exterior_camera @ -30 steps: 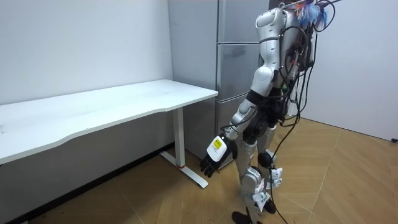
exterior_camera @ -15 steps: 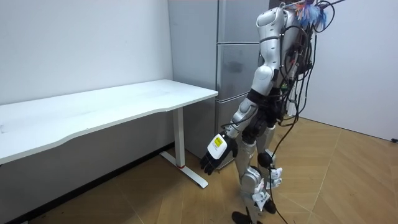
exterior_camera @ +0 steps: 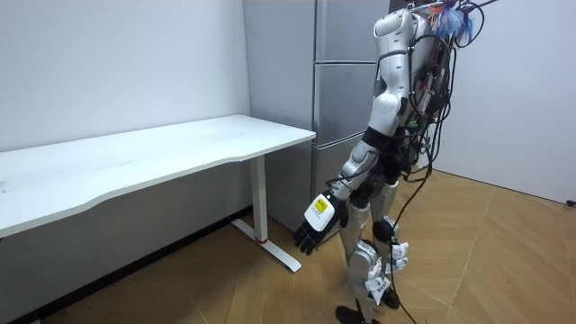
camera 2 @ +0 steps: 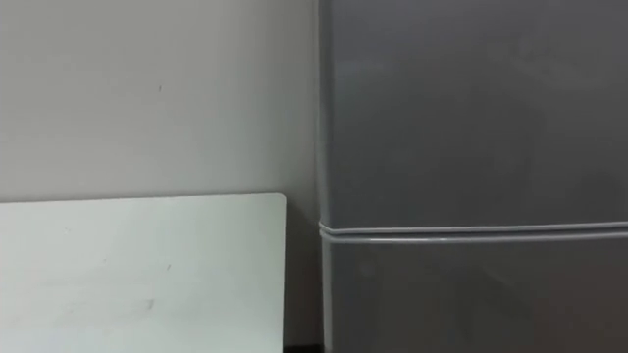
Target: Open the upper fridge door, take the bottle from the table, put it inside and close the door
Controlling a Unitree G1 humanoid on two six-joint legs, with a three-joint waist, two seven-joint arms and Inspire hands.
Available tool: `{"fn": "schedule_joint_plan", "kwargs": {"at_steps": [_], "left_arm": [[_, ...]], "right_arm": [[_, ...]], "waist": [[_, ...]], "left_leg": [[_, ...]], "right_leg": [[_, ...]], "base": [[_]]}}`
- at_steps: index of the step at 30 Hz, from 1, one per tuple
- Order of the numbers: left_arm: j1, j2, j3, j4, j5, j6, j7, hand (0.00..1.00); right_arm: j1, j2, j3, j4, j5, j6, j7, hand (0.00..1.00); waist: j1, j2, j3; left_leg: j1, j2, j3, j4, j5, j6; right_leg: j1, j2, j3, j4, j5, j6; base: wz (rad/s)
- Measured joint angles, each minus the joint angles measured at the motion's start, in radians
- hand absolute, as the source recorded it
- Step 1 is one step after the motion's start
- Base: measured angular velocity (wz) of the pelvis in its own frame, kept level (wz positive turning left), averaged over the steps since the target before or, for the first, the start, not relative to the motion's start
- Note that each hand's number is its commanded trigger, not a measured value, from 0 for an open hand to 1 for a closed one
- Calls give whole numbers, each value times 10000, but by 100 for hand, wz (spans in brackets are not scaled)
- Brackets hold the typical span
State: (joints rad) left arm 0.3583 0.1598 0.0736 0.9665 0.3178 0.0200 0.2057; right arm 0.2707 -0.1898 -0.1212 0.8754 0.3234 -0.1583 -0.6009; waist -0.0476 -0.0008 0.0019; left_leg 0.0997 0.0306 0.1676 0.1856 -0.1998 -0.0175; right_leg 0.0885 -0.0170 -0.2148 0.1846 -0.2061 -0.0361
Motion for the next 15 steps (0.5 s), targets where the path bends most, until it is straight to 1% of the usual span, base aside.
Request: {"fn": "schedule_joint_plan", "kwargs": {"at_steps": [2, 4, 8, 10, 14, 15], "left_arm": [[-14, -3, 0, 73, 11, -27, -1, 0], [-13, -68, 0, 305, 5, -31, -28, 0], [-41, -192, -4, 440, 5, 10, -203, 0], [-126, -307, -11, 469, 7, 17, -262, 0], [-256, -310, -163, 451, 8, 19, -427, 0], [-267, -312, -243, 446, 9, 23, -429, 0]], "right_arm": [[-32, 20, 195, 647, -238, 103, 399, 0], [-1, 81, 228, 959, -483, 311, 882, 0], [5, 226, 444, 1219, -1110, 312, 1583, 0], [-146, 261, 716, 1487, -1449, 418, 2220, 0], [-281, 288, 1174, 1788, -1731, 622, 2957, 0], [-292, 291, 1334, 1788, -1768, 676, 3119, 0]], "waist": [[7, 13, -1], [7, 29, 4], [47, 44, 25], [98, 42, 28], [224, 17, 15], [232, -10, -2]], "left_leg": [[6, -1, -13, -1, 0, 0], [7, -2, -14, 1, 0, 0], [-6, -3, -38, 21, 0, 0], [-20, -4, -57, 34, 0, 0], [-63, -16, -122, 38, 0, 1], [-93, -24, -147, 54, 0, 1]], "right_leg": [[6, 1, 1, 13, -3, -1], [1, 1, 26, 23, -2, -1], [-10, -2, 16, 24, -4, -1], [-21, -6, 16, 26, -13, 9], [-18, -20, -72, 17, -16, 13], [-16, -29, -112, 15, -16, 15]], "base": [[0], [-2], [0], [0], [6], [10]]}}
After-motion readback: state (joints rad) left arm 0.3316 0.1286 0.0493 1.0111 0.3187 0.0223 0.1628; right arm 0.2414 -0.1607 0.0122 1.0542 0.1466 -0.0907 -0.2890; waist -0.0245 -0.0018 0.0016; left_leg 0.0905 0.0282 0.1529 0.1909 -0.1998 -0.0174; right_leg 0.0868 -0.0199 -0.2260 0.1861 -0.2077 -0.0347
